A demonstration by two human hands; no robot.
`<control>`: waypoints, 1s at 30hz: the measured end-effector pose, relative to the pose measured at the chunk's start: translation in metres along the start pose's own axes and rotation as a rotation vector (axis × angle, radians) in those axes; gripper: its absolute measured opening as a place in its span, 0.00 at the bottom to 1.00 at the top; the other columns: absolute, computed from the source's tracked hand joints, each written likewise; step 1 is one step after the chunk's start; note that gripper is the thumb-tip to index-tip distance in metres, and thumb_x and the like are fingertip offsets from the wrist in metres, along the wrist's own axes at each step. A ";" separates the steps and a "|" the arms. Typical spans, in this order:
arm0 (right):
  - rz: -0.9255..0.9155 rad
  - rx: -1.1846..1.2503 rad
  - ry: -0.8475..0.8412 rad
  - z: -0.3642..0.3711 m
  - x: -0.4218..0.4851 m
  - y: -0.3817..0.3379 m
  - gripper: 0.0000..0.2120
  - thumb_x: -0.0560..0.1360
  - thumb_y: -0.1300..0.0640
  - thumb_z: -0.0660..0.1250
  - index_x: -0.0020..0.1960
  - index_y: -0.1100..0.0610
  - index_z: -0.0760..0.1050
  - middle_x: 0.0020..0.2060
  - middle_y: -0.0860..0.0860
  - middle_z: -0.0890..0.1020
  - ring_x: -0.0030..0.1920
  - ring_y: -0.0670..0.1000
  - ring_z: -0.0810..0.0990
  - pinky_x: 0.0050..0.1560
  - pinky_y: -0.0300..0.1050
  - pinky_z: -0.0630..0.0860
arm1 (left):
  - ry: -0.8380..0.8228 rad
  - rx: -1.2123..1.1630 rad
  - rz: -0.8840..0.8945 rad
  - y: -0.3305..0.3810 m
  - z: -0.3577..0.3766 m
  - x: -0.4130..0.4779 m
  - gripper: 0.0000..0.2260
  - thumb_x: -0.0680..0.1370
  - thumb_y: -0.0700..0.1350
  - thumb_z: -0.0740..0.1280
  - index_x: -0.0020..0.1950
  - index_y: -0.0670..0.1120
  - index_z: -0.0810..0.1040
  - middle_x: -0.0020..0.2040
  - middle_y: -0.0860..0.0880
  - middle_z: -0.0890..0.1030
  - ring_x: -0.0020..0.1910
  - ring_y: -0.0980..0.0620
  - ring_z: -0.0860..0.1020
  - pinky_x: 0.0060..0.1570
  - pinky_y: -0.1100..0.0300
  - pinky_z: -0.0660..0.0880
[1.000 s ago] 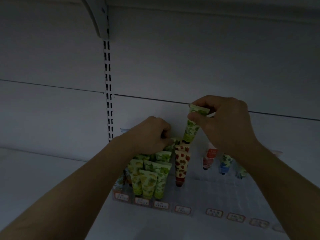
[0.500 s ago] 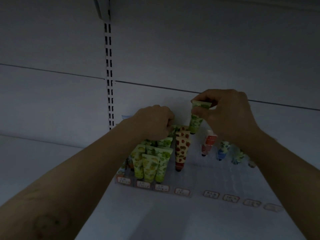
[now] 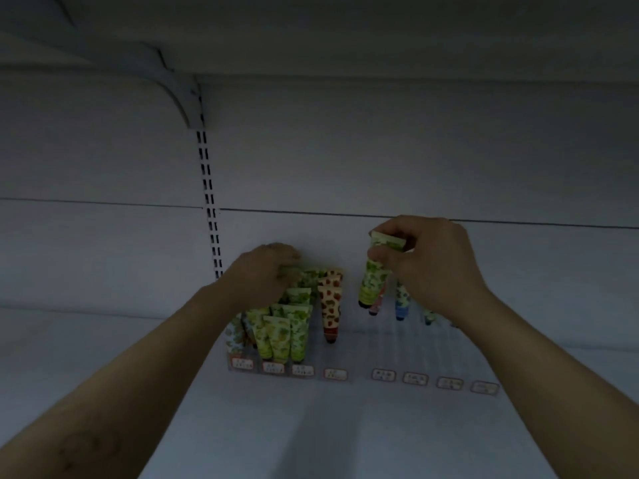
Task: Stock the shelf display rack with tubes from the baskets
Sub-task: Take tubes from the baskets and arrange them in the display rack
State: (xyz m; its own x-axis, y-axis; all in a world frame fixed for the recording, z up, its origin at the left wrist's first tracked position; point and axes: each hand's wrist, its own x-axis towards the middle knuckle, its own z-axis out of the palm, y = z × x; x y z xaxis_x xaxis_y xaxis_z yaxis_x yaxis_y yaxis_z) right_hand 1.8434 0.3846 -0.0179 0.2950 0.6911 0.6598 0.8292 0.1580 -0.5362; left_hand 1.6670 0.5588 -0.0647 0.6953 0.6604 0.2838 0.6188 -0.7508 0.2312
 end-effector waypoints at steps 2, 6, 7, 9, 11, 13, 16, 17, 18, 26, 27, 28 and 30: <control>0.022 0.015 0.011 0.000 -0.004 -0.001 0.05 0.70 0.58 0.75 0.45 0.51 0.82 0.38 0.39 0.79 0.35 0.32 0.76 0.38 0.22 0.70 | 0.046 -0.002 -0.015 0.000 -0.007 -0.010 0.19 0.80 0.47 0.63 0.72 0.49 0.68 0.72 0.48 0.69 0.67 0.47 0.69 0.63 0.58 0.66; 0.086 0.063 -0.040 0.011 -0.010 -0.006 0.05 0.71 0.57 0.74 0.43 0.48 0.80 0.36 0.38 0.79 0.31 0.44 0.79 0.35 0.36 0.78 | 0.008 0.079 0.044 0.009 -0.015 -0.027 0.18 0.80 0.48 0.62 0.71 0.49 0.70 0.70 0.48 0.71 0.67 0.48 0.69 0.65 0.57 0.66; 0.089 0.048 -0.060 0.015 -0.012 -0.007 0.05 0.71 0.56 0.74 0.43 0.48 0.80 0.36 0.38 0.78 0.32 0.43 0.79 0.38 0.39 0.79 | 0.000 0.081 0.051 0.012 -0.016 -0.032 0.19 0.80 0.49 0.62 0.71 0.50 0.70 0.71 0.49 0.71 0.67 0.48 0.69 0.65 0.57 0.66; 0.091 0.025 -0.094 0.019 -0.017 -0.010 0.04 0.71 0.55 0.74 0.44 0.49 0.81 0.34 0.39 0.78 0.34 0.43 0.79 0.43 0.41 0.78 | -0.005 0.110 0.070 0.017 -0.017 -0.042 0.19 0.81 0.50 0.62 0.71 0.50 0.69 0.71 0.49 0.70 0.67 0.49 0.68 0.65 0.58 0.66; 0.108 0.039 -0.113 0.020 -0.023 -0.013 0.04 0.71 0.55 0.74 0.44 0.49 0.81 0.33 0.39 0.78 0.34 0.43 0.79 0.43 0.42 0.78 | -0.016 0.148 0.077 0.021 -0.019 -0.053 0.19 0.81 0.51 0.61 0.72 0.50 0.69 0.71 0.49 0.70 0.68 0.48 0.68 0.66 0.56 0.66; 0.121 0.045 -0.117 0.018 -0.031 -0.016 0.04 0.71 0.56 0.75 0.44 0.50 0.81 0.34 0.39 0.79 0.34 0.42 0.79 0.44 0.42 0.79 | -0.007 0.193 0.093 0.024 -0.020 -0.066 0.19 0.80 0.52 0.61 0.71 0.51 0.70 0.70 0.48 0.71 0.67 0.47 0.69 0.66 0.54 0.66; 0.127 0.008 -0.116 0.012 -0.046 -0.020 0.04 0.71 0.54 0.75 0.44 0.49 0.81 0.35 0.39 0.79 0.38 0.46 0.81 0.45 0.43 0.78 | 0.020 0.240 0.117 0.032 -0.019 -0.087 0.18 0.79 0.52 0.63 0.69 0.52 0.73 0.67 0.48 0.75 0.64 0.46 0.72 0.62 0.54 0.69; 0.129 -0.009 -0.112 0.010 -0.052 -0.021 0.05 0.70 0.54 0.75 0.46 0.50 0.82 0.36 0.39 0.79 0.40 0.46 0.81 0.45 0.41 0.78 | 0.028 0.259 0.125 0.035 -0.018 -0.094 0.18 0.79 0.52 0.63 0.68 0.52 0.73 0.66 0.48 0.75 0.63 0.46 0.73 0.61 0.53 0.69; 0.128 -0.025 -0.105 0.008 -0.058 -0.022 0.07 0.70 0.54 0.75 0.48 0.51 0.83 0.38 0.41 0.80 0.41 0.45 0.80 0.45 0.37 0.76 | 0.041 0.274 0.136 0.038 -0.016 -0.101 0.17 0.79 0.52 0.63 0.68 0.52 0.73 0.65 0.48 0.76 0.62 0.46 0.74 0.60 0.53 0.69; 0.206 0.015 -0.167 -0.007 -0.121 -0.021 0.09 0.68 0.56 0.76 0.49 0.54 0.83 0.40 0.45 0.82 0.37 0.37 0.77 0.36 0.25 0.70 | 0.106 0.295 0.163 0.053 -0.006 -0.164 0.15 0.80 0.55 0.60 0.65 0.55 0.74 0.61 0.53 0.76 0.62 0.48 0.71 0.59 0.53 0.65; 0.226 0.019 -0.195 -0.007 -0.130 -0.021 0.09 0.68 0.55 0.77 0.47 0.54 0.83 0.39 0.45 0.82 0.37 0.39 0.77 0.37 0.30 0.72 | 0.102 0.299 0.167 0.055 -0.002 -0.172 0.15 0.80 0.55 0.60 0.65 0.56 0.73 0.61 0.53 0.76 0.62 0.48 0.70 0.59 0.53 0.65; 0.244 0.019 -0.222 -0.006 -0.140 -0.022 0.08 0.68 0.55 0.77 0.46 0.54 0.82 0.37 0.46 0.82 0.36 0.41 0.78 0.37 0.35 0.74 | 0.092 0.297 0.168 0.057 0.002 -0.178 0.15 0.80 0.56 0.60 0.65 0.56 0.73 0.62 0.53 0.76 0.63 0.49 0.70 0.59 0.53 0.64; 0.279 0.027 -0.272 -0.003 -0.160 -0.025 0.07 0.67 0.55 0.77 0.42 0.53 0.82 0.34 0.46 0.82 0.33 0.43 0.78 0.37 0.41 0.76 | 0.069 0.264 0.177 0.061 0.012 -0.192 0.16 0.80 0.56 0.60 0.66 0.56 0.73 0.63 0.54 0.75 0.63 0.50 0.70 0.60 0.55 0.64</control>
State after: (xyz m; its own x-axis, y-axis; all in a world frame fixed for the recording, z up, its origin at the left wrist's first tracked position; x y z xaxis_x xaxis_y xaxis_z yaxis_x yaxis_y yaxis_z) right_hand 1.7769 0.2677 -0.1082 0.3682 0.8712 0.3248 0.7206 -0.0466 -0.6918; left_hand 1.5758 0.3866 -0.1159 0.7798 0.5106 0.3623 0.5702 -0.8181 -0.0742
